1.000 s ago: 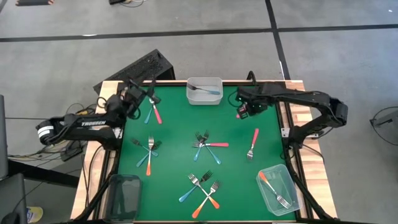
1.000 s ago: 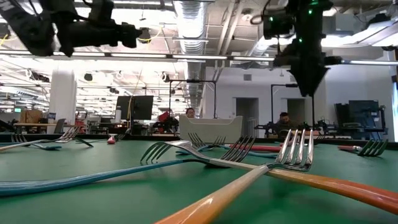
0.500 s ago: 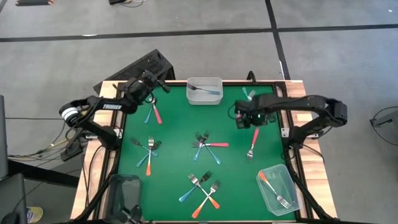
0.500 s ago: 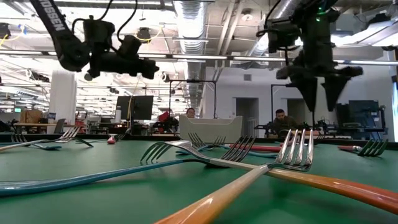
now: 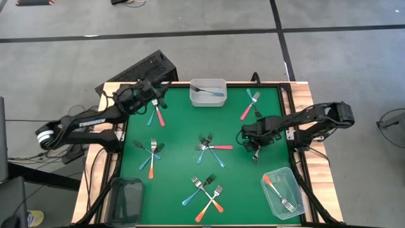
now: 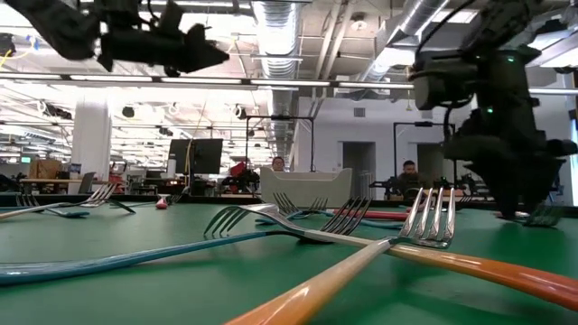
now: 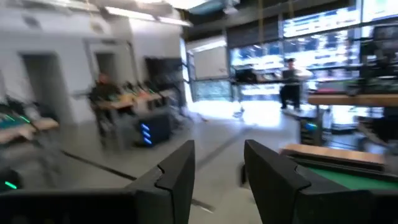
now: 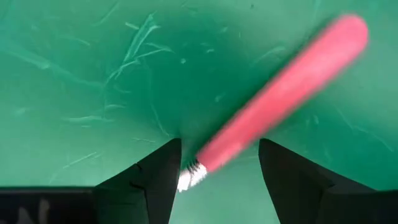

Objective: Sort silverware by color (type)
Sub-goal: Put the right red fork into the black bin, then put the bottom orange fork into the transparent bin

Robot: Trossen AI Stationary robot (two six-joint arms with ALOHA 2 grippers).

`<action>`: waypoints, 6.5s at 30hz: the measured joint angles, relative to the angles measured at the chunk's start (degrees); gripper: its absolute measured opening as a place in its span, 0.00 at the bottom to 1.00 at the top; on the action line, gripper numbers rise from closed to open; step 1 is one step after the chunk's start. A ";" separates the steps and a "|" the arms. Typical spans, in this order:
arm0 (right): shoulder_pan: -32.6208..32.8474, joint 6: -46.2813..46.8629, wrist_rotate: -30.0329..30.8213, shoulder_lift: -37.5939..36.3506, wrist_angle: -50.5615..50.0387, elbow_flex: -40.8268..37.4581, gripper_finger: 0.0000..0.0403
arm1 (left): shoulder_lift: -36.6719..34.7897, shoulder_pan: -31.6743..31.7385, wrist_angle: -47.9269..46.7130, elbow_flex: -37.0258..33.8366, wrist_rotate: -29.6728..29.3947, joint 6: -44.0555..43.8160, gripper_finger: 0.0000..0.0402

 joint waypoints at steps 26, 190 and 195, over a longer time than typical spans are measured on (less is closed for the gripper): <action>1.02 -8.18 11.07 0.32 10.21 -0.55 0.13 | -3.75 -22.24 -19.08 -0.02 -5.95 -10.48 0.32; 13.75 -21.28 16.20 3.08 26.34 8.12 0.45 | 5.07 -57.37 -37.37 0.60 -28.36 -30.60 0.32; 15.55 -23.80 14.67 3.05 26.99 8.18 0.45 | 5.09 -53.32 -34.86 -0.20 -31.03 -26.85 0.32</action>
